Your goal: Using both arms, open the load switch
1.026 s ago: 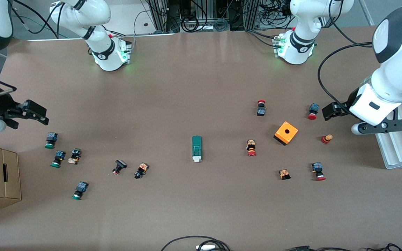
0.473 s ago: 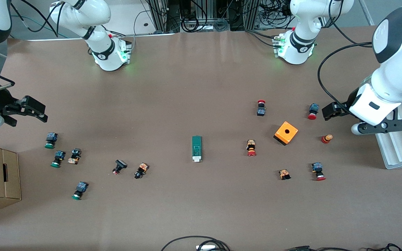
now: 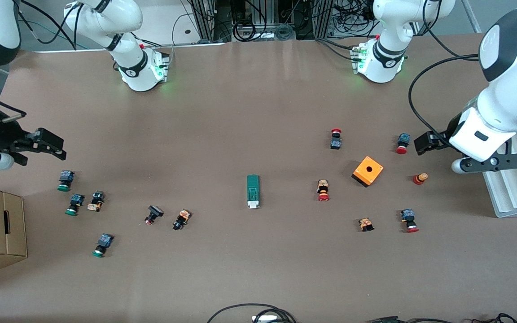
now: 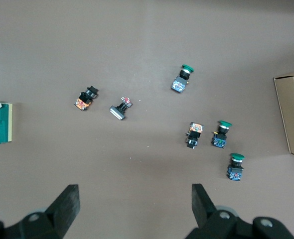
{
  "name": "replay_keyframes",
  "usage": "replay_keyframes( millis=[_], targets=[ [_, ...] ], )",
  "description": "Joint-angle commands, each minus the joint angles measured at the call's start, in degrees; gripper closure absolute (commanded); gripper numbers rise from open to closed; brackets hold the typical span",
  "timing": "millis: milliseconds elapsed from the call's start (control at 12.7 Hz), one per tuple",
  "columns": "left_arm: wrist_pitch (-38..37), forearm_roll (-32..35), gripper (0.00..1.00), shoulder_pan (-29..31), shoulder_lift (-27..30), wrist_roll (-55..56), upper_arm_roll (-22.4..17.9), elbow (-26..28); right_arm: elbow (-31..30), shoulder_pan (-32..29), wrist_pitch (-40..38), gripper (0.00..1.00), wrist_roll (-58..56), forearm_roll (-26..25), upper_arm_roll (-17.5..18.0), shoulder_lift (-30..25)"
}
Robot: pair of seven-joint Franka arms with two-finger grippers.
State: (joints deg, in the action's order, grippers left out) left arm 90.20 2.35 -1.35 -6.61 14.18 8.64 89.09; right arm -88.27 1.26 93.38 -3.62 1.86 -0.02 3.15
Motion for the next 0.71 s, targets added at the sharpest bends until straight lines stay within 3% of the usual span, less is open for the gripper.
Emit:
replay_keyframes(
  millis=[0,631],
  targets=[
    [-0.9,-0.5,0.0,-0.1,0.5,-0.1,0.0,-0.4,0.4,0.4,-0.1,0.0,-0.3,0.1,-0.1,1.2],
    [-0.8,-0.5,0.0,-0.1,0.5,-0.1,0.0,-0.5,0.1,2.6,0.1,0.0,0.6,0.3,-0.1,2.5]
  ],
)
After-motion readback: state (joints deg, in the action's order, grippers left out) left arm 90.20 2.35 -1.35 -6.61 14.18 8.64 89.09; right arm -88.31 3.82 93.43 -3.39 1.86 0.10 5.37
